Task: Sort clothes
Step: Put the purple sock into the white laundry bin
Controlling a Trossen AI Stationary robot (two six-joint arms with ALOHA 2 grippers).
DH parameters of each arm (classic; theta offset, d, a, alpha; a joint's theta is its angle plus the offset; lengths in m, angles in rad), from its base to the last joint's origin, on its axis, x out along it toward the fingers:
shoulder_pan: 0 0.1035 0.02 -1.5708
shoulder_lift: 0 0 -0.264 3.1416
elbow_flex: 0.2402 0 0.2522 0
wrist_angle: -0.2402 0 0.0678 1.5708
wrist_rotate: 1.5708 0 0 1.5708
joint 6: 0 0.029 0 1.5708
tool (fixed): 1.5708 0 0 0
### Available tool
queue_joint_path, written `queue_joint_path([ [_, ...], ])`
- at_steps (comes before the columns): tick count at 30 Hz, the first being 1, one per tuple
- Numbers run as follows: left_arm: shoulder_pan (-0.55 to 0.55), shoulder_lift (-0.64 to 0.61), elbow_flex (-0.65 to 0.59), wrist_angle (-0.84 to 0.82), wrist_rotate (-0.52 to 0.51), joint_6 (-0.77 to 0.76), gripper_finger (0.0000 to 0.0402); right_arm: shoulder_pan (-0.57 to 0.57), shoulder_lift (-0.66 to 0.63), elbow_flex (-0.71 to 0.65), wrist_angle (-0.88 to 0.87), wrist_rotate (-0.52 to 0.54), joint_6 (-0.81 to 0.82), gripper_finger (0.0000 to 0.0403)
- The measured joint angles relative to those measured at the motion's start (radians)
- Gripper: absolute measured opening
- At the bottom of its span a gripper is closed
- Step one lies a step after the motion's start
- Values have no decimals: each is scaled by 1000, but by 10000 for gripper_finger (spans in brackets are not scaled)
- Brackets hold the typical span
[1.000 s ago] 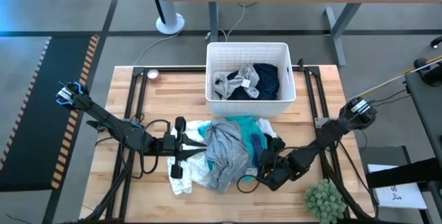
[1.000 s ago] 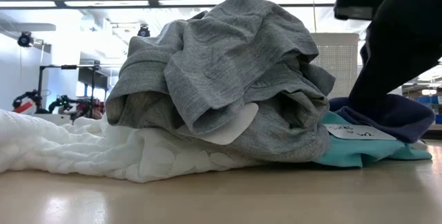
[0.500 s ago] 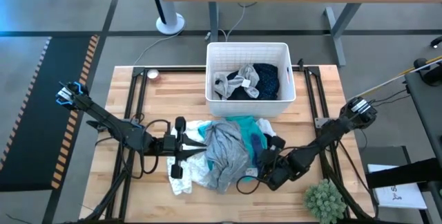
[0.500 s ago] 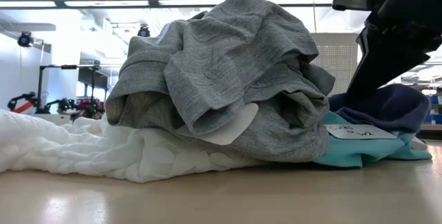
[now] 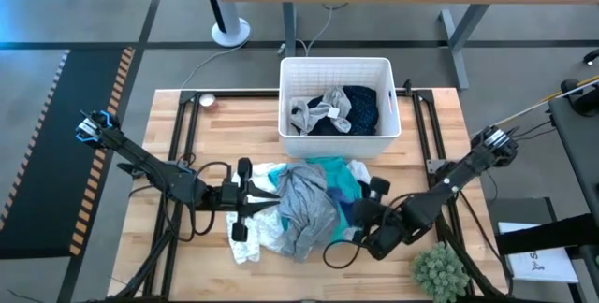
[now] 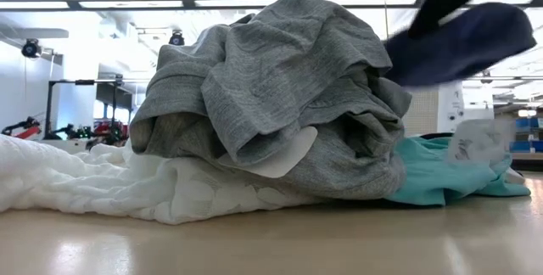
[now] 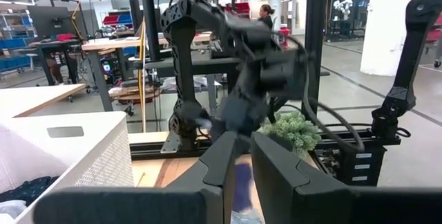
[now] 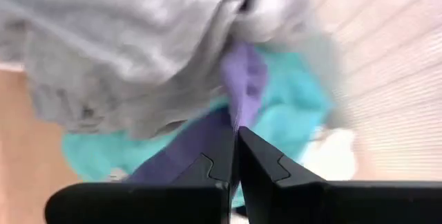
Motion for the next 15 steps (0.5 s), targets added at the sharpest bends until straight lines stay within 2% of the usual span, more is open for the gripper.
queue_joint_path([
  [7,0,0,0,-1,0,0,36,0,-58,163,-250,213,-16,0],
  [15,0,0,0,0,0,-11,36,-71,-151,312,-287,435,-216,0],
])
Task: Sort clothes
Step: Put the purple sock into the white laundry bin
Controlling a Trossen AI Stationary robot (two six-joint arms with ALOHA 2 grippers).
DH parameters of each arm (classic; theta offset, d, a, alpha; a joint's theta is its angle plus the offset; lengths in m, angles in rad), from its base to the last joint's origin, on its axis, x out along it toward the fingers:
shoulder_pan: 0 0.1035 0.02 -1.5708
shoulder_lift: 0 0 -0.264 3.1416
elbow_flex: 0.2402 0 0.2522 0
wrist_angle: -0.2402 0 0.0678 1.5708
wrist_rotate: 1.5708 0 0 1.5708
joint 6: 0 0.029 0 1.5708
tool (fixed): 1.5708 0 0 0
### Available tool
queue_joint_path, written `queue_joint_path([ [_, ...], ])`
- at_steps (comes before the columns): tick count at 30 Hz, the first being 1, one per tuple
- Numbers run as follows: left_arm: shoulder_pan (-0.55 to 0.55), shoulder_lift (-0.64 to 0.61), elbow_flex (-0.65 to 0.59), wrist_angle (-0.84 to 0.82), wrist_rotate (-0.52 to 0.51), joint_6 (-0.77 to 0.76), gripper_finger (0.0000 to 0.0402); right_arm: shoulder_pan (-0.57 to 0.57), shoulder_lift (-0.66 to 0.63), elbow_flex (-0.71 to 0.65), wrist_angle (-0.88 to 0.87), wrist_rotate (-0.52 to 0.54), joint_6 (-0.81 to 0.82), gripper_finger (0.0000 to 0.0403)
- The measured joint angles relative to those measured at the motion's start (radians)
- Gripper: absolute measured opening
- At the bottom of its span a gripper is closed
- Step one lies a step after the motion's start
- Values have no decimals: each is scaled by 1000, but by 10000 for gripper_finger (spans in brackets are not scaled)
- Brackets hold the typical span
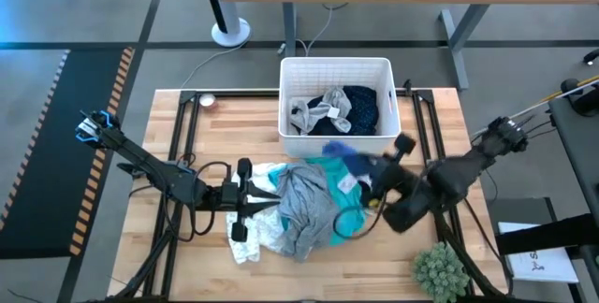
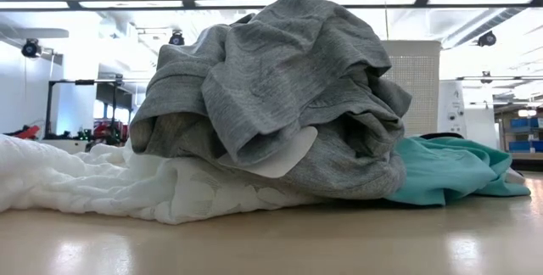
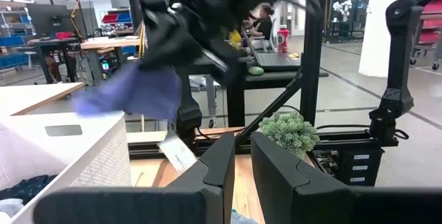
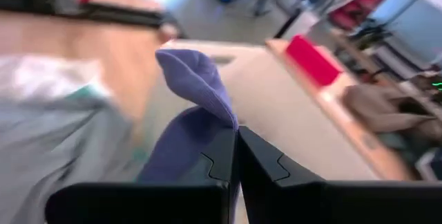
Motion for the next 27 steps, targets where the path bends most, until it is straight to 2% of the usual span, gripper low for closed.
queue_joint_path([
  [6,0,0,0,0,0,1,36,-135,-74,39,8,52,-133,0],
  [14,0,0,0,0,-1,8,36,-356,-101,39,42,43,-248,0],
  [21,0,0,0,-2,-1,8,36,-513,-52,30,92,-103,-310,0],
  [27,0,0,0,-9,-1,6,36,-605,11,12,218,-279,-418,0],
])
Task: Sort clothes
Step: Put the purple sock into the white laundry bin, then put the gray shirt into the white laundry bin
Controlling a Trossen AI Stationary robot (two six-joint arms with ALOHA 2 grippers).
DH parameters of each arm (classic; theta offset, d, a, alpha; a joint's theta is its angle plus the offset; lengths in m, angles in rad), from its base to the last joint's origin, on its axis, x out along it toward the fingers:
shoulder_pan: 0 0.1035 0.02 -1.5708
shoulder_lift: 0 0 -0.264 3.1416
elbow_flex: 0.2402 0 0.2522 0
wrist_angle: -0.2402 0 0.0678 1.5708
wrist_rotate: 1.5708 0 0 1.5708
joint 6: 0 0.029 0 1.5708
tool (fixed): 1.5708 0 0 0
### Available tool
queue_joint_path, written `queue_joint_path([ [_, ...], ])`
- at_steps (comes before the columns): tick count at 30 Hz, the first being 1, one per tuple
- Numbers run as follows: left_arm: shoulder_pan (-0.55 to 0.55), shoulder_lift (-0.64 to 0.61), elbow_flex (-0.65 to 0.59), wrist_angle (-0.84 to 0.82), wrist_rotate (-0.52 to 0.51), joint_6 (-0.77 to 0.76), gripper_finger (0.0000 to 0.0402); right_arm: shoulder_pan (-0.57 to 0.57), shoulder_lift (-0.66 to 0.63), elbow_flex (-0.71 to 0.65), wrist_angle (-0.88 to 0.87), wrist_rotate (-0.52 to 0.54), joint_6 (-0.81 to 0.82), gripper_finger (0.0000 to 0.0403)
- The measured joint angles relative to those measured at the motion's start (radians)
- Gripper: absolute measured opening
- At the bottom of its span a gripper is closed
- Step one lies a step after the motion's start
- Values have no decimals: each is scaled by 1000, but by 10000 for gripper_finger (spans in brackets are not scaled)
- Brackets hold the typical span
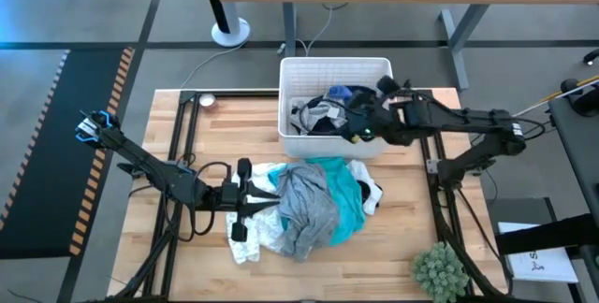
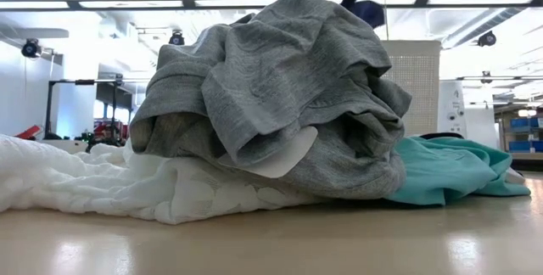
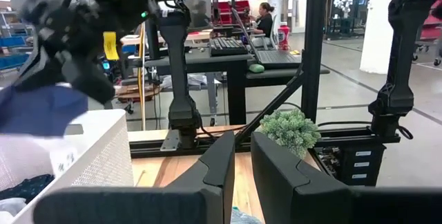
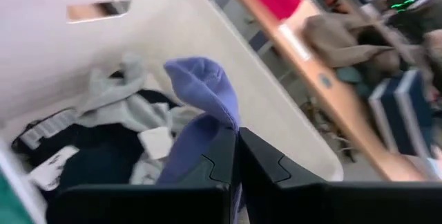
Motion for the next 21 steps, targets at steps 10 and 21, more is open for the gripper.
queue_joint_path([
  [10,0,0,0,-7,0,-6,36,-84,111,-2,24,-116,-2,8],
  [21,0,0,0,-6,-1,-7,36,-92,158,-2,16,-105,-28,125],
])
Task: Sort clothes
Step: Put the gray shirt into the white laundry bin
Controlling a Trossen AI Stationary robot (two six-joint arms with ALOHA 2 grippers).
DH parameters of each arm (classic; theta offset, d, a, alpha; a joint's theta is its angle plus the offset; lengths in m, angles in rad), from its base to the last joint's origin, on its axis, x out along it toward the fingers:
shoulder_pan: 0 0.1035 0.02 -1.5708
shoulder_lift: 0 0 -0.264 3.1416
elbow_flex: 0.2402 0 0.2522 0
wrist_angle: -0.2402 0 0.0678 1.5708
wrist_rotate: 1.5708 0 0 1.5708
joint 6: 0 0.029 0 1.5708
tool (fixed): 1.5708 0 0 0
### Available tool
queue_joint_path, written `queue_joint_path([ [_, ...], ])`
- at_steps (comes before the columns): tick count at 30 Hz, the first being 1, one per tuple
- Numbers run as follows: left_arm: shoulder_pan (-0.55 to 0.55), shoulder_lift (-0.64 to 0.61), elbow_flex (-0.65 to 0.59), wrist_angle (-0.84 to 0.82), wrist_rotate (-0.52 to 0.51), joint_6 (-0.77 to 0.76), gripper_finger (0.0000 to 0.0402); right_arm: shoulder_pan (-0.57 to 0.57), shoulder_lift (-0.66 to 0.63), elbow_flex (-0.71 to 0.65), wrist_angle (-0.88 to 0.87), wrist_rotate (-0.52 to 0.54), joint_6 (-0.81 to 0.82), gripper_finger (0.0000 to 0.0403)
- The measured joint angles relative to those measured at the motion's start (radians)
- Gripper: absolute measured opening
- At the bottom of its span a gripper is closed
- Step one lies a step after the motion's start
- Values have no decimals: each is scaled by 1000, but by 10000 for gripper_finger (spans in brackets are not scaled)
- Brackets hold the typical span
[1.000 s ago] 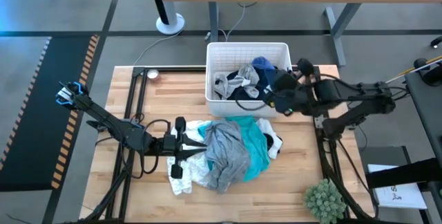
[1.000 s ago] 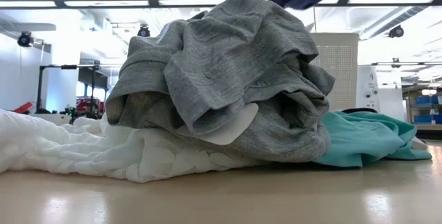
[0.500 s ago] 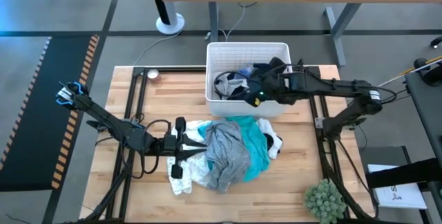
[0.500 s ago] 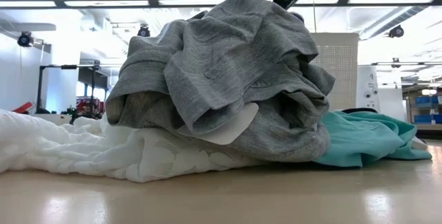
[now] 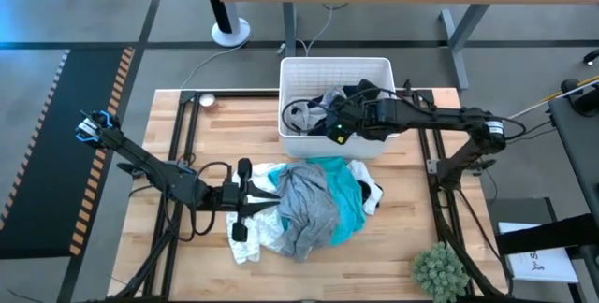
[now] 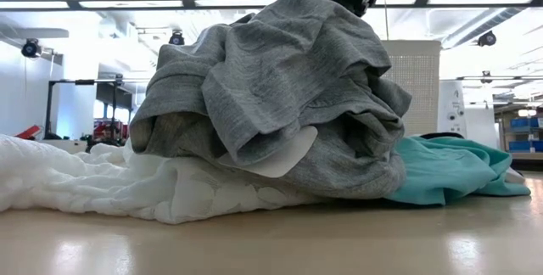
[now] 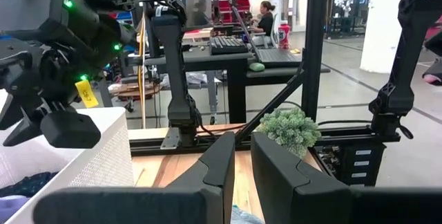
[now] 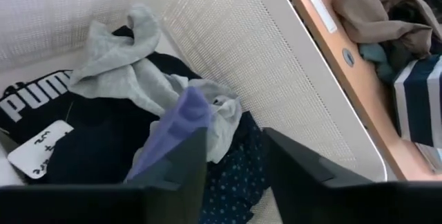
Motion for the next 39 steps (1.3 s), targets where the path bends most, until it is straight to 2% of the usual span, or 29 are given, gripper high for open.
queue_joint_path([
  [7,0,0,0,1,0,0,36,7,-31,38,-8,0,2,200],
  [12,0,0,0,1,-1,0,36,34,-71,67,-9,-6,-38,216],
  [14,0,0,0,0,-1,0,36,52,-97,69,-8,-7,-53,199],
  [16,0,0,0,0,-1,0,36,75,-121,69,-10,-6,-54,166],
  [21,0,0,0,0,-1,0,36,162,-193,69,-51,-7,-52,34],
  [22,0,0,0,0,-1,0,36,185,-202,69,-62,-6,-45,18],
  [31,0,0,0,0,-2,0,36,394,-250,8,-239,-3,119,3],
  [39,0,0,0,15,-2,19,36,603,-326,-227,-155,31,339,0],
])
